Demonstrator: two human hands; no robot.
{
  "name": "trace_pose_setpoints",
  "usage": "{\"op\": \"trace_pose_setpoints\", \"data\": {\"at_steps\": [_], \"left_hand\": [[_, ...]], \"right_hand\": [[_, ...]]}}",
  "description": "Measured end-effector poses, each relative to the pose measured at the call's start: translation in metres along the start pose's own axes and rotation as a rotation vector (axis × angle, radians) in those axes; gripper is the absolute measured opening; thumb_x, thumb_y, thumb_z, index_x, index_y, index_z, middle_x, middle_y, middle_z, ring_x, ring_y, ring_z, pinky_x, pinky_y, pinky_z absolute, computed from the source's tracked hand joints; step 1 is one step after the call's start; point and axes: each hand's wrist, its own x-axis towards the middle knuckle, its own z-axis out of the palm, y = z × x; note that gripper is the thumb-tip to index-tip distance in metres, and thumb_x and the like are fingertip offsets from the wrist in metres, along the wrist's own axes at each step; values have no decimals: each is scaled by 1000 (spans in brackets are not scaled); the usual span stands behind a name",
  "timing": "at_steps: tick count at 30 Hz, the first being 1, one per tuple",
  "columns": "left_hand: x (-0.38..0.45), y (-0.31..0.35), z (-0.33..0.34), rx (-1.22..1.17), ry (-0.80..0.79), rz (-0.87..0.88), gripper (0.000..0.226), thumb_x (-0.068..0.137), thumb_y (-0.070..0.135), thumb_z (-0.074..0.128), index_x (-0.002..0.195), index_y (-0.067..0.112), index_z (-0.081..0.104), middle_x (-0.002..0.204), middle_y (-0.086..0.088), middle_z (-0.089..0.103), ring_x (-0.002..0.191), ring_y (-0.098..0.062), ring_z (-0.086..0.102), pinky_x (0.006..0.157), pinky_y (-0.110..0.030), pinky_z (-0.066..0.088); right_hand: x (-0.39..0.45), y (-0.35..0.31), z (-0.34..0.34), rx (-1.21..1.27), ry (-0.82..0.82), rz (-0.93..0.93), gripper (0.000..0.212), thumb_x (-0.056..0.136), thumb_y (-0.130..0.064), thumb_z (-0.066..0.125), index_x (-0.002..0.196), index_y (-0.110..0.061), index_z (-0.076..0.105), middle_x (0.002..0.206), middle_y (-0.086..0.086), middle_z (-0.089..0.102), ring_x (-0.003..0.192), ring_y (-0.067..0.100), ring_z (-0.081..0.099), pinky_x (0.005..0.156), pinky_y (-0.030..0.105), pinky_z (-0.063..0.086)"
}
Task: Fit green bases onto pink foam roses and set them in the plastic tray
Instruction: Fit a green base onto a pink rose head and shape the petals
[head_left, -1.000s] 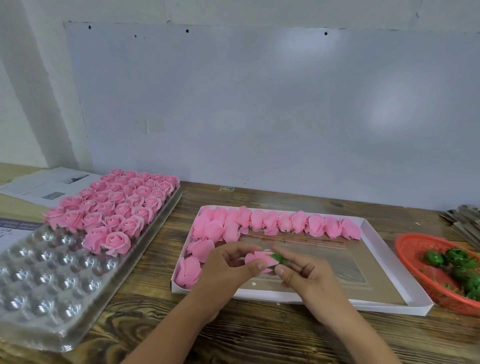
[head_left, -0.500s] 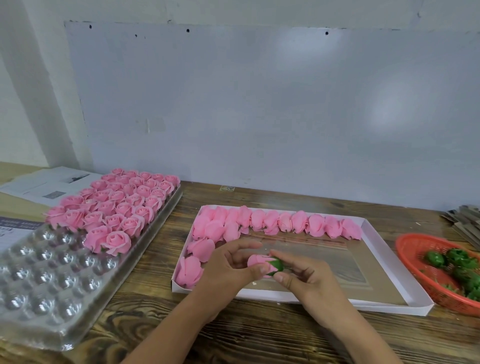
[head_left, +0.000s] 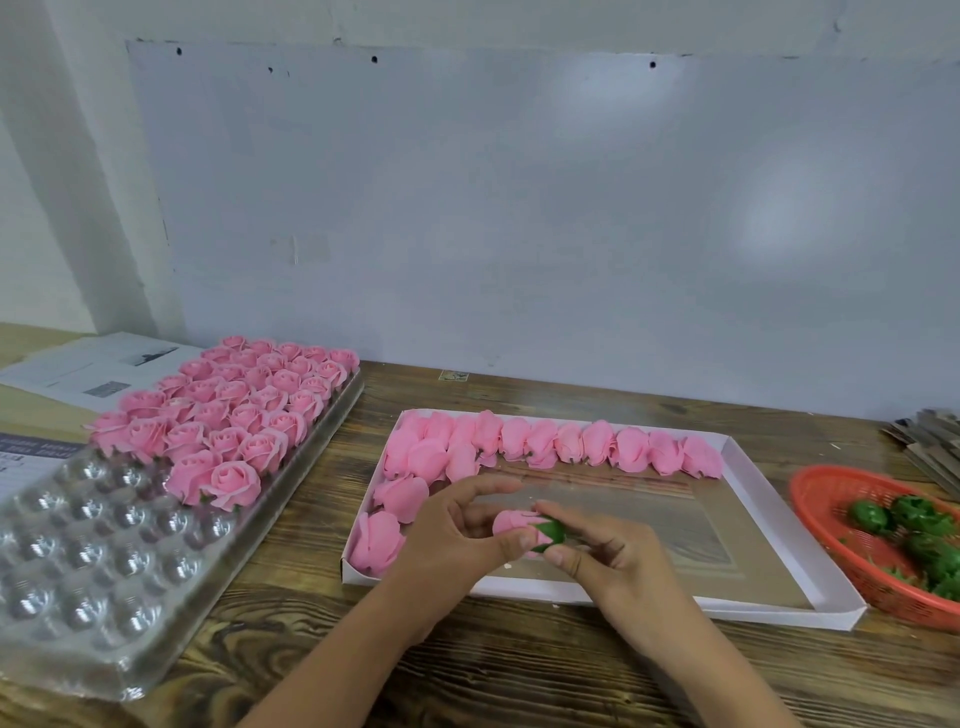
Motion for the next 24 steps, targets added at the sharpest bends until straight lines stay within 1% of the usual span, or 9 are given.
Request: {"op": "trace_pose_setpoints", "data": {"at_steps": [3,6,9,12,16,18,21,22,24], "left_hand": [[0,-1,0,0,-6,6,45,70,35,87,109,45,69,101,-3,79,97,-19,75,81,-23,58],[0,0,3,16,27,26,39,72,34,86,107,43,71,104,-1,78,99,-17,74,82,-24,58],[0,1,5,29,35,68,33,80,22,82,107,40,73,108,4,77,100,-13,73,81,-19,56],[-1,2,4,67,31,77,34,80,24,85,105,43,73,108,6,77,101,-12,73,82,-20,56],[1,1,3,63,65,79,27,81,29,76,104,43,74,106,6,76,100,-12,72,82,-23,57],[2,-2,3,48,82,75,26,86,21,74,103,41,75,104,6,76,98,-10,71,80,-22,57],[2,-6,3,94,77,107,38,89,4,73,109,36,72,108,7,75,102,-8,71,84,-19,55],[1,-6,4,115,66,120,43,87,2,74,112,37,70,112,10,74,104,-7,70,85,-16,54],[0,-6,6,150,45,129,57,83,0,77,113,47,67,118,18,70,108,-1,68,85,-13,53]], "right_hand": [[1,1,-1,-27,11,12,47,85,-10,73,109,-51,70,105,-18,74,99,13,69,95,35,53],[2,0,0,-21,30,-1,45,83,-18,75,112,-51,67,105,-15,74,99,10,69,90,44,55],[2,-2,2,-37,58,-28,43,80,-26,72,111,-55,66,107,-18,73,102,6,67,82,35,57],[1,-2,4,-60,68,-43,43,79,-27,72,110,-57,65,106,-20,73,98,2,66,74,26,55],[1,4,3,-53,60,5,51,84,-11,74,118,-47,64,110,-20,72,105,1,65,78,21,54],[1,6,4,-49,60,50,56,84,-7,75,127,-39,58,110,-18,72,106,-1,65,79,21,54],[1,8,6,-123,86,68,48,82,-12,76,120,-37,62,105,-24,71,101,-7,63,73,14,51],[1,8,7,-146,98,71,44,81,-15,77,117,-38,64,103,-21,72,96,-5,64,71,12,49],[1,8,8,-187,124,75,40,79,-20,78,113,-38,66,95,-15,72,84,0,64,66,10,47]]}}
